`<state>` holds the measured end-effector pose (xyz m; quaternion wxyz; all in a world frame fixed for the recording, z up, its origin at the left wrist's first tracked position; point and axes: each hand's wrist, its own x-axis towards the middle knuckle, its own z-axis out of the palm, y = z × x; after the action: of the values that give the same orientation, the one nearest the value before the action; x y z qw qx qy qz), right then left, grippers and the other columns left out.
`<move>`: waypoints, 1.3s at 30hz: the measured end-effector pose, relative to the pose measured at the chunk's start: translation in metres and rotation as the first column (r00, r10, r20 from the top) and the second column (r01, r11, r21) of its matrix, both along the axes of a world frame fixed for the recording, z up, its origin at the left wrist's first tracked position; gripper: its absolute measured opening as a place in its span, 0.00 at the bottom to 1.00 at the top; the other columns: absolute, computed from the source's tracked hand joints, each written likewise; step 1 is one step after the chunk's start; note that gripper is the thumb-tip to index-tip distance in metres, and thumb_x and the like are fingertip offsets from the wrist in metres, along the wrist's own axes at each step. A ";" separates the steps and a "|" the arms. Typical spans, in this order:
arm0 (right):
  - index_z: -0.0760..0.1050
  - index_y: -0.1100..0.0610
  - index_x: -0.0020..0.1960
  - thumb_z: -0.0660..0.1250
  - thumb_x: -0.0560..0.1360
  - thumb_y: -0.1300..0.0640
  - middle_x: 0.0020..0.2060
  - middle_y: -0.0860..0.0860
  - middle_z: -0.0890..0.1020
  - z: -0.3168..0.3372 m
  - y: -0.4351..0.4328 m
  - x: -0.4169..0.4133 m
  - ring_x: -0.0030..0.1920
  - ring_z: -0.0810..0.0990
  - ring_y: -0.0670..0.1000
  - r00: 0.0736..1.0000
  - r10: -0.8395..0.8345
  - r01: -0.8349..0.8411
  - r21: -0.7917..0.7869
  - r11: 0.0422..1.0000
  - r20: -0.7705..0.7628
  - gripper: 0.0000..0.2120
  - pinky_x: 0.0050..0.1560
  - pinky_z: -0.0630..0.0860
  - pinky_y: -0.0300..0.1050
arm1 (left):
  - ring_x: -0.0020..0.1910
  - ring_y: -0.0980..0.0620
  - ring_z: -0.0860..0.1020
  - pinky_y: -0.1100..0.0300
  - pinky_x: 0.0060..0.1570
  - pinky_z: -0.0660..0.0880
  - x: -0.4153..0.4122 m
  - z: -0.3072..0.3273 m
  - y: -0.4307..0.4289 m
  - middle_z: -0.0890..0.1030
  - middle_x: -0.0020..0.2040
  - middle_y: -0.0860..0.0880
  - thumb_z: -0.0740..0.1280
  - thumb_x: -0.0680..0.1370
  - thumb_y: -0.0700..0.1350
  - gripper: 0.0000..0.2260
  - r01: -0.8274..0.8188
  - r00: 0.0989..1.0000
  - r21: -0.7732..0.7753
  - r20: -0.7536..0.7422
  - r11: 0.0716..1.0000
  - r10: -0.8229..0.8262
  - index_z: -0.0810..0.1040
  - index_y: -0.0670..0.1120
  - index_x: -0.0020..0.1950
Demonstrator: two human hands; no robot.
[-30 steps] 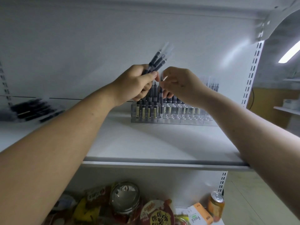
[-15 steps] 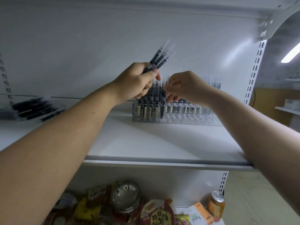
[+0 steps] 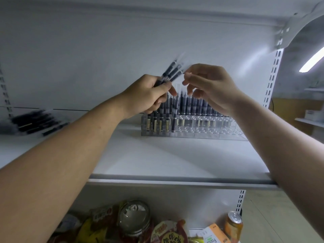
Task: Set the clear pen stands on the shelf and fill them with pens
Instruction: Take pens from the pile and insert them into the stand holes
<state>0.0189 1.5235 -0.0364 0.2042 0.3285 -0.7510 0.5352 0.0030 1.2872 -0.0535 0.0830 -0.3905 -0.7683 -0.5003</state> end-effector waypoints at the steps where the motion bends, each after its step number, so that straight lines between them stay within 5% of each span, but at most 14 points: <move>1: 0.82 0.60 0.52 0.74 0.76 0.53 0.43 0.53 0.85 0.000 -0.002 0.000 0.41 0.80 0.52 1.000 0.018 -0.018 -0.008 1.000 0.012 0.11 0.40 0.74 0.47 | 0.27 0.50 0.61 0.55 0.28 0.56 0.000 0.000 0.000 0.68 0.34 0.49 0.58 0.89 0.45 0.13 0.002 1.000 -0.007 0.001 1.000 -0.002 0.79 0.39 0.56; 8: 0.77 0.68 0.56 0.67 0.83 0.61 0.47 0.60 0.85 -0.002 -0.012 -0.005 0.46 0.85 0.56 0.996 0.060 -0.045 -0.223 0.974 0.061 0.09 0.39 0.76 0.42 | 0.26 0.50 0.68 0.60 0.25 0.64 0.004 0.001 0.002 0.73 0.33 0.46 0.58 0.89 0.45 0.16 -0.021 1.000 -0.060 -0.006 0.998 0.021 0.80 0.35 0.57; 13: 0.74 0.64 0.52 0.62 0.84 0.64 0.41 0.59 0.86 0.008 0.000 -0.010 0.37 0.84 0.56 0.997 -0.079 0.062 -0.453 0.890 -0.018 0.05 0.35 0.75 0.43 | 0.26 0.48 0.67 0.59 0.25 0.63 0.001 0.002 -0.001 0.74 0.34 0.46 0.59 0.89 0.45 0.15 -0.056 0.997 -0.013 -0.060 0.998 0.055 0.80 0.36 0.59; 17: 0.74 0.61 0.55 0.63 0.84 0.62 0.41 0.56 0.87 0.004 0.006 -0.017 0.39 0.87 0.55 0.923 -0.362 0.323 -0.251 0.913 -0.130 0.03 0.38 0.81 0.46 | 0.26 0.50 0.61 0.58 0.25 0.60 0.000 0.002 -0.001 0.66 0.31 0.51 0.58 0.89 0.44 0.13 -0.107 0.987 0.006 -0.118 0.994 0.107 0.79 0.38 0.59; 22: 0.74 0.63 0.60 0.64 0.85 0.60 0.41 0.54 0.87 -0.006 0.001 -0.021 0.39 0.88 0.51 0.873 -0.442 0.459 0.042 0.887 -0.208 0.07 0.44 0.86 0.49 | 0.24 0.51 0.61 0.60 0.24 0.62 0.000 0.001 0.000 0.66 0.29 0.52 0.58 0.89 0.43 0.11 -0.119 0.979 0.025 -0.166 0.993 0.121 0.78 0.39 0.56; 29: 0.74 0.59 0.58 0.64 0.85 0.59 0.41 0.53 0.87 -0.011 -0.007 -0.016 0.40 0.88 0.48 0.889 -0.409 0.448 0.205 0.870 -0.208 0.04 0.48 0.85 0.60 | 0.23 0.52 0.60 0.62 0.23 0.61 0.000 0.001 0.000 0.65 0.28 0.54 0.57 0.90 0.45 0.10 -0.087 0.985 0.047 -0.148 0.995 0.093 0.73 0.41 0.56; 34: 0.73 0.57 0.60 0.64 0.85 0.57 0.40 0.51 0.87 -0.018 -0.016 -0.016 0.44 0.87 0.60 0.907 -0.395 0.421 0.321 0.848 -0.148 0.06 0.48 0.82 0.69 | 0.23 0.53 0.59 0.61 0.23 0.60 0.000 0.000 0.001 0.65 0.28 0.56 0.57 0.90 0.45 0.10 -0.086 0.989 0.050 -0.119 0.995 0.092 0.73 0.42 0.54; 39: 0.73 0.55 0.60 0.64 0.85 0.56 0.40 0.51 0.87 -0.018 -0.014 -0.018 0.43 0.88 0.52 0.911 -0.397 0.411 0.353 0.841 -0.113 0.05 0.51 0.84 0.64 | 0.24 0.53 0.59 0.62 0.23 0.60 0.001 0.000 0.002 0.65 0.29 0.55 0.57 0.90 0.45 0.10 -0.081 0.991 0.051 -0.107 0.995 0.086 0.74 0.43 0.53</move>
<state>0.0009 1.5098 -0.0543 0.2601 0.2047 -0.8865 0.3234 0.0042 1.2894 -0.0535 0.1547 -0.3825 -0.7666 -0.4920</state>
